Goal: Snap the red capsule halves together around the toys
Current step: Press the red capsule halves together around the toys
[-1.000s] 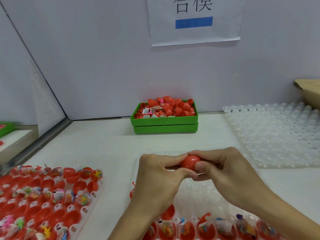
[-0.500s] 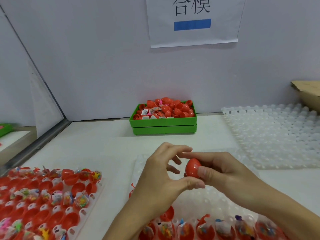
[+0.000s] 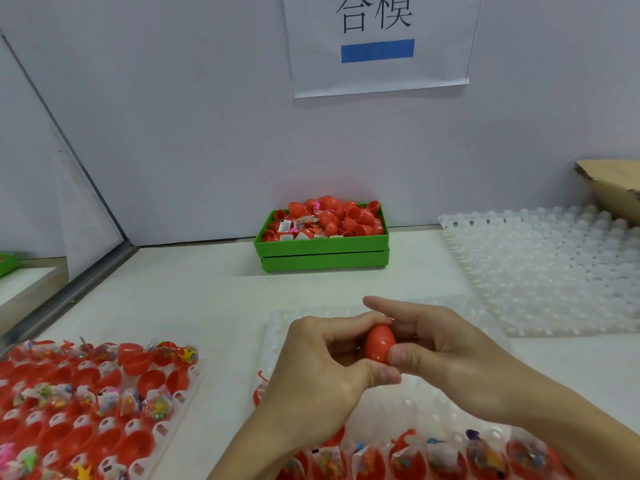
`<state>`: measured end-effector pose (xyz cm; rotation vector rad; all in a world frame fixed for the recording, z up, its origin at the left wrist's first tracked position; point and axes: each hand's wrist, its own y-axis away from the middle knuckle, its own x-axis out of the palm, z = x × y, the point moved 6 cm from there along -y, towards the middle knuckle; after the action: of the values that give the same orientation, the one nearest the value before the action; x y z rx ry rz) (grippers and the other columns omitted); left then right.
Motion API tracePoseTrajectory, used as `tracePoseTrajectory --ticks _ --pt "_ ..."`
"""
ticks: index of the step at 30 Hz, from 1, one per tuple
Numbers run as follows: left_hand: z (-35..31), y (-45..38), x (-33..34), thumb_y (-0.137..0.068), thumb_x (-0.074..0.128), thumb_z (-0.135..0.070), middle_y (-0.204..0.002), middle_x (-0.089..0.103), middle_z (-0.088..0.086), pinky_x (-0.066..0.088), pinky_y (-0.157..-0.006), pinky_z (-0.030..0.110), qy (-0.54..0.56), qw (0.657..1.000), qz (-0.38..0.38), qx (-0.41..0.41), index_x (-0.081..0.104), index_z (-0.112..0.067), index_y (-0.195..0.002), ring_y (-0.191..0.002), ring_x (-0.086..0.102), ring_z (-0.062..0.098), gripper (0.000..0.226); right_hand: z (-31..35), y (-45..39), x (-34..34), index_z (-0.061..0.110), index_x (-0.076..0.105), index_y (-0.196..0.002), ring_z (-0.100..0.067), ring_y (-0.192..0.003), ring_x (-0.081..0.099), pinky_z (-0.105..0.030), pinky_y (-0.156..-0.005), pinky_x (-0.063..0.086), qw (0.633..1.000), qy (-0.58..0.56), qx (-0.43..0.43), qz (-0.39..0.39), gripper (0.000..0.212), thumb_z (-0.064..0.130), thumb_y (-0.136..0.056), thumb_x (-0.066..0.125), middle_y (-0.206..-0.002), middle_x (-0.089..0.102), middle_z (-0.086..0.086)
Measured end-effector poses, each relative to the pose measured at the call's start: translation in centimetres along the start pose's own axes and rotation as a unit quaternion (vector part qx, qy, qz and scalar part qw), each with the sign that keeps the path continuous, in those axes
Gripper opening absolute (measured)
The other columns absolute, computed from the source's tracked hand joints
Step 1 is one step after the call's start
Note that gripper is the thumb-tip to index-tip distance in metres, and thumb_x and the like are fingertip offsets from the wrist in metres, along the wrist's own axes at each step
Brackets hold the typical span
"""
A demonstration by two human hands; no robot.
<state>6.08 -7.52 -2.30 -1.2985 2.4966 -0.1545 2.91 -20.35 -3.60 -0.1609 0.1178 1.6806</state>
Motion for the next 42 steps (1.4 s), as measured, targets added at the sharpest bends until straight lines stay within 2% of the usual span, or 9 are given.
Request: tracePoseTrajectory --ticks 3,9,13,16,21,27,32,36,42 --pt "0.0 0.0 0.1 -0.066 0.074 -0.007 -0.094 0.078 -0.005 0.059 -0.076 0.022 -0.018 1.0 -0.002 0.009 0.077 -0.041 -0.096 -0.091 0.074 0.015 0.046 0.0 -0.1 0.2 0.021 0.046 -0.135 -0.014 -0.104 0.07 -0.028 -0.088 0.055 1.0 0.009 -0.004 0.0 0.05 -0.008 -0.095 0.052 -0.112 0.073 -0.004" --pt "0.2 0.0 0.0 -0.066 0.073 -0.005 -0.088 0.077 0.007 0.062 -0.078 0.036 -0.027 1.0 0.0 0.012 0.078 -0.021 -0.101 -0.083 0.075 0.027 0.039 0.0 -0.2 0.4 0.019 0.053 -0.129 -0.023 -0.093 0.072 -0.034 -0.087 0.058 1.0 0.014 -0.02 -0.006 0.046 -0.01 -0.094 0.051 -0.103 0.075 -0.007" --pt "0.0 -0.2 -0.5 -0.07 0.073 0.0 -0.1 0.077 0.004 0.059 -0.08 0.025 -0.005 1.0 0.01 0.02 0.076 -0.018 -0.109 -0.096 0.073 0.02 0.043 0.4 -0.4 0.3 0.02 0.058 -0.124 -0.017 -0.097 0.073 -0.028 -0.082 0.058 0.998 -0.041 -0.048 -0.014 0.04 0.001 -0.089 0.061 -0.104 0.076 -0.002" --pt "-0.5 -0.3 -0.9 -0.078 0.07 -0.002 -0.109 0.075 -0.004 0.053 -0.086 0.019 0.003 0.999 0.032 0.016 0.071 -0.023 -0.113 -0.106 0.069 0.011 0.04 0.3 -0.3 -0.2 0.008 0.059 -0.127 -0.03 -0.102 0.072 -0.033 -0.083 0.059 0.987 -0.154 -0.04 -0.013 0.048 0.021 -0.081 0.061 -0.108 0.074 -0.015" --pt "0.3 -0.1 -0.5 -0.092 0.058 0.007 -0.123 0.069 -0.009 0.05 -0.095 0.021 0.012 0.998 0.063 -0.027 0.057 -0.03 -0.129 -0.116 0.064 0.009 0.052 0.2 -0.3 -0.5 0.016 0.06 -0.127 -0.03 -0.092 0.075 -0.027 -0.078 0.059 0.99 -0.128 -0.04 -0.038 0.045 0.017 -0.082 0.063 -0.095 0.077 -0.015" --pt "0.6 -0.5 -1.6 -0.087 0.069 0.001 -0.093 0.078 0.0 0.057 -0.08 0.023 0.018 0.999 -0.048 -0.011 0.075 -0.027 -0.098 -0.09 0.074 0.017 0.03 0.2 -0.1 -0.9 0.008 0.072 -0.108 -0.029 -0.09 0.075 -0.027 -0.077 0.06 0.985 -0.146 -0.053 -0.08 0.035 0.022 -0.076 0.069 -0.094 0.077 -0.015" --pt "-0.2 -0.3 -0.9 -0.09 0.066 -0.001 -0.1 0.077 -0.006 0.056 -0.082 0.019 0.038 0.999 -0.036 0.014 0.076 -0.031 -0.103 -0.098 0.073 0.012 0.035 0.4 0.1 -1.5 0.017 0.079 -0.096 -0.018 -0.083 0.075 -0.023 -0.066 0.059 0.981 -0.107 -0.068 -0.147 0.027 0.025 -0.072 0.07 -0.09 0.078 -0.005" --pt "-1.1 -0.3 -0.8 -0.08 0.075 -0.003 -0.091 0.076 -0.017 0.052 -0.076 0.009 0.017 0.998 -0.048 0.036 0.076 -0.049 -0.088 -0.09 0.073 0.002 0.046 1.0 0.2 -1.4 0.028 0.081 -0.089 -0.016 -0.069 0.074 -0.021 -0.06 0.056 0.982 -0.074 -0.086 -0.153 0.021 0.029 -0.069 0.072 -0.084 0.078 -0.003" --pt "-0.2 -0.4 -1.3 -0.08 0.075 0.002 -0.094 0.075 -0.02 0.053 -0.08 0.011 -0.028 0.996 -0.086 0.023 0.072 -0.04 -0.098 -0.092 0.071 0.0 0.046 1.1 0.3 -1.2 0.039 0.08 -0.089 -0.017 -0.071 0.075 -0.018 -0.066 0.057 0.98 -0.07 -0.106 -0.153 0.021 0.034 -0.069 0.073 -0.085 0.079 0.003"
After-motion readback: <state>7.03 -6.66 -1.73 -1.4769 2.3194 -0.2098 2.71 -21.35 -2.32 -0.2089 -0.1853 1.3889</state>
